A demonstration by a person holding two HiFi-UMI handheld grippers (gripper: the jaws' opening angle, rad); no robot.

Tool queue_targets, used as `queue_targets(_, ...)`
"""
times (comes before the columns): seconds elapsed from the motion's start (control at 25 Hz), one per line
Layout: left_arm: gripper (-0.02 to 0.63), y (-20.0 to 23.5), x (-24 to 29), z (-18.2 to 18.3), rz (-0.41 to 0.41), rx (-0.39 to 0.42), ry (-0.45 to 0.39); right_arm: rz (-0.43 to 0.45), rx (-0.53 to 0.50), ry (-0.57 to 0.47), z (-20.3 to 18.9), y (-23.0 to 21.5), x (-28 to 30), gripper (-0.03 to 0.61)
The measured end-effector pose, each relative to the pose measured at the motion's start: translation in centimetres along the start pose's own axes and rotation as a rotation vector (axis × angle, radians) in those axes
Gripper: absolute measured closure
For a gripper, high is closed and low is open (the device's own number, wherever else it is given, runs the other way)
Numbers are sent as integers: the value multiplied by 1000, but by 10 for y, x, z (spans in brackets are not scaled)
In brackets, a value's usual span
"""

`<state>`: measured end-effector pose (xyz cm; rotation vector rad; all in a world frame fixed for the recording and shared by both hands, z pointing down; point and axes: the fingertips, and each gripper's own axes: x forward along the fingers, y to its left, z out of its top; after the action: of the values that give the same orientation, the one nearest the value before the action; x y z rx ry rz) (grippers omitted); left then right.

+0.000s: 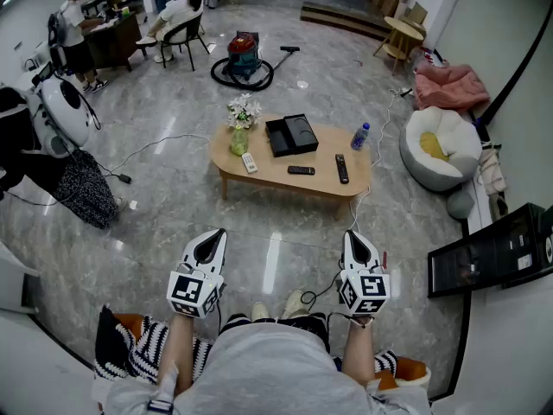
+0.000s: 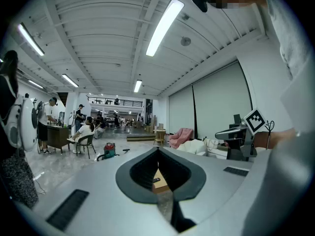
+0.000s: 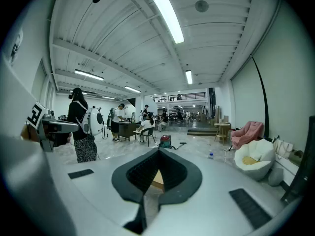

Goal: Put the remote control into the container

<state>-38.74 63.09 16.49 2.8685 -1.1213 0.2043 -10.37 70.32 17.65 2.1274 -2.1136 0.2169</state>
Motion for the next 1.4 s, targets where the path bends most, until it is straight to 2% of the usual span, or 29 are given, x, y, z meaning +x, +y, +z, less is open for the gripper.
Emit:
queue_targets(0.4,606,15,-10,1,16,0,-7,44,-2,-2,2,23,14,569)
queue_targets(0.8,606,44,-20,-1,87,-4,0,138,3,6,8,56,49,568)
queue_targets(1.16,606,92,5,-5,158,-15,16,217,-36,27,8,77,125,568)
queue_targets(1.4,606,141,58,1,196,-16,30,264,-3,26,15,75,204,568)
